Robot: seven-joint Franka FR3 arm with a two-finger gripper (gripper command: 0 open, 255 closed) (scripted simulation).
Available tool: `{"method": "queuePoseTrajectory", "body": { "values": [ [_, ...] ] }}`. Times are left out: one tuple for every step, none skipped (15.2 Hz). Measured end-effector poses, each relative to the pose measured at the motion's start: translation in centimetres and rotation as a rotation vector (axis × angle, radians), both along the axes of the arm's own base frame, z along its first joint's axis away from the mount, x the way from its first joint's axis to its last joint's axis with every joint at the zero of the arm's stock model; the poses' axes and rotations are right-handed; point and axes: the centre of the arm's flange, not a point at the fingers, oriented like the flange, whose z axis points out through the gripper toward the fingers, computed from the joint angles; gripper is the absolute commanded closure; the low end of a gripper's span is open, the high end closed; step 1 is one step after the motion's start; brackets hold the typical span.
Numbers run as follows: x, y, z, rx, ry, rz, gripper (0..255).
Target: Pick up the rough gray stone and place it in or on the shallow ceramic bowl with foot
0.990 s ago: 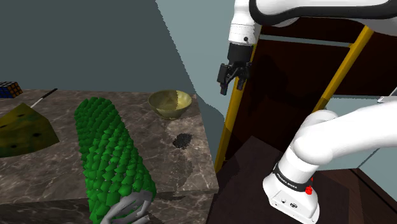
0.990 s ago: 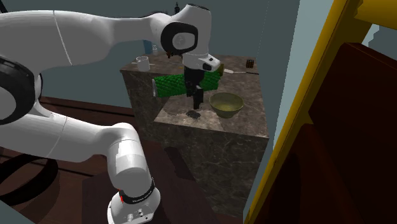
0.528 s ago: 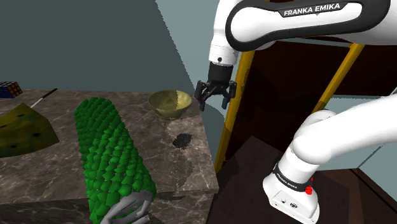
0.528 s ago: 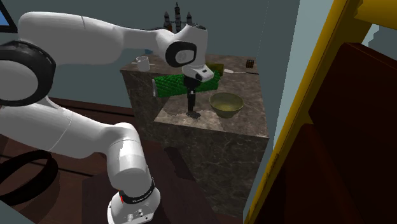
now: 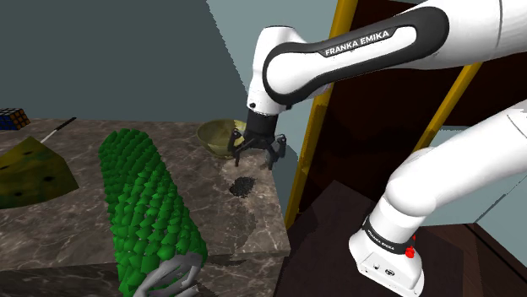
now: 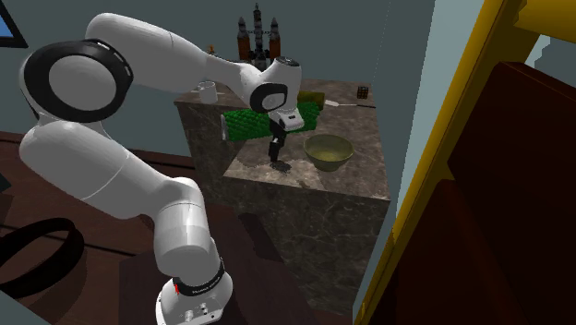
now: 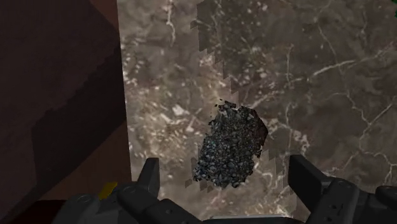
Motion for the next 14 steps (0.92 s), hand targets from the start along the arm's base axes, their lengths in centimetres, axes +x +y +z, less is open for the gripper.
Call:
{"method": "queuePoseTrajectory", "body": {
  "values": [
    [0.8, 0.5, -0.8, 0.005, 0.003, -0.034, 0],
    [1.2, 0.9, -1.3, 0.008, 0.004, -0.052, 0],
    [1.3, 1.2, -1.8, 0.009, 0.005, -0.061, 0],
    [1.2, 1.3, -2.3, 0.01, 0.005, -0.065, 0],
    [1.4, 1.4, -2.8, 0.011, 0.005, -0.068, 0],
    [1.3, 1.5, -3.4, 0.011, 0.005, -0.069, 0],
    [1.3, 1.7, -3.9, 0.011, 0.005, -0.07, 0],
    [1.3, 1.8, -4.4, 0.011, 0.005, -0.07, 0],
    [1.2, 1.8, -4.9, 0.011, 0.005, -0.07, 0],
    [1.3, 1.9, -5.1, 0.011, 0.005, -0.07, 0],
    [1.3, 1.9, -5.2, 0.011, 0.005, -0.07, 0],
    [1.3, 1.9, -5.2, 0.011, 0.005, -0.07, 0],
    [1.3, 1.9, -5.2, 0.011, 0.005, -0.07, 0],
    [1.3, 2.0, -5.2, 0.011, 0.005, -0.07, 0]
  ]
}}
